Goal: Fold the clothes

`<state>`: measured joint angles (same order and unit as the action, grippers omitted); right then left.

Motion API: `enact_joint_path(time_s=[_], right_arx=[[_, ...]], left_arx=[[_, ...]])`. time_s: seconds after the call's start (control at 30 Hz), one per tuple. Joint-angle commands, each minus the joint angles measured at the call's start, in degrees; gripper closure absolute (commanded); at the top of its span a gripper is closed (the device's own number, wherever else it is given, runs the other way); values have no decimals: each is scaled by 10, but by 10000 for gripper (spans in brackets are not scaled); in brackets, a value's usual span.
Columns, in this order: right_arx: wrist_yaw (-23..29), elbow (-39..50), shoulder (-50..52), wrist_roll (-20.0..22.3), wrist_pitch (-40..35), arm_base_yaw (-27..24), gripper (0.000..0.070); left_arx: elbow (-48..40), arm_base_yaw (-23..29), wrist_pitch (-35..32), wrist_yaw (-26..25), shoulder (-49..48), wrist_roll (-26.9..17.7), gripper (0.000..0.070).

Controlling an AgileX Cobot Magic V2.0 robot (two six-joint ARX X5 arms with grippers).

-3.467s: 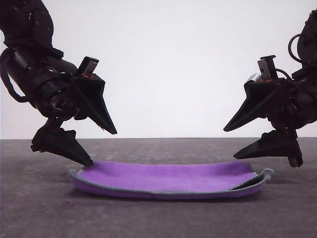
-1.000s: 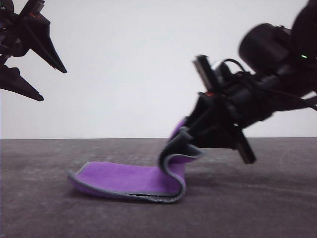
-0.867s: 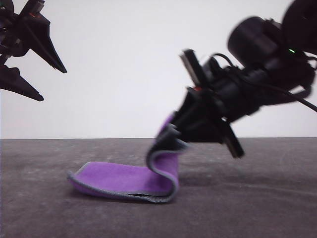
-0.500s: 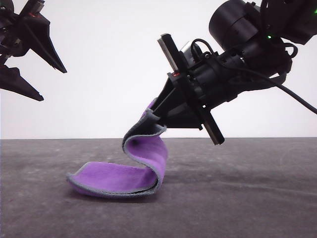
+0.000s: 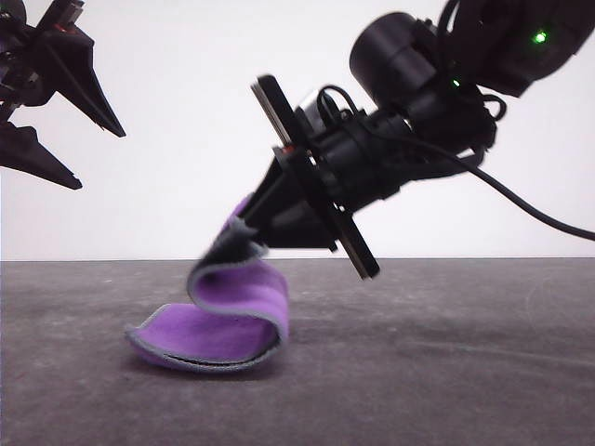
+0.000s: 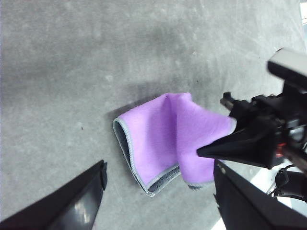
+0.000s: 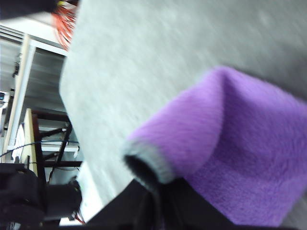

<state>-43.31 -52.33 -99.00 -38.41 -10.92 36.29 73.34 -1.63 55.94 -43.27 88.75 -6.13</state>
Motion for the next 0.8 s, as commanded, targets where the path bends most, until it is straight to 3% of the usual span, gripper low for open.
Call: enact_joint_path(time_s=[0.0,0.13,0.2,0.53,0.67,0.77], right_arx=[[-2,-6,-8,-4,-1,5,625],[-9,-6,-8,-4,5,5,373],[-16,-6,-8,-4,4,6,288],[-12,-6,-7,21,3,6,280],[-22,-6,8,63,31,-5,280],[3,-6,40,113,87,-17,280]], left_arx=[[12,0,-2,-1,7,2,265],[12,0,-2,-1,7,2,265],[12,0,-2,-1,7,2,265],[12,0,-2,-1,7,2,265],[12,1,4,0,7,1,265],[12,4,13,0,6,-7,265]])
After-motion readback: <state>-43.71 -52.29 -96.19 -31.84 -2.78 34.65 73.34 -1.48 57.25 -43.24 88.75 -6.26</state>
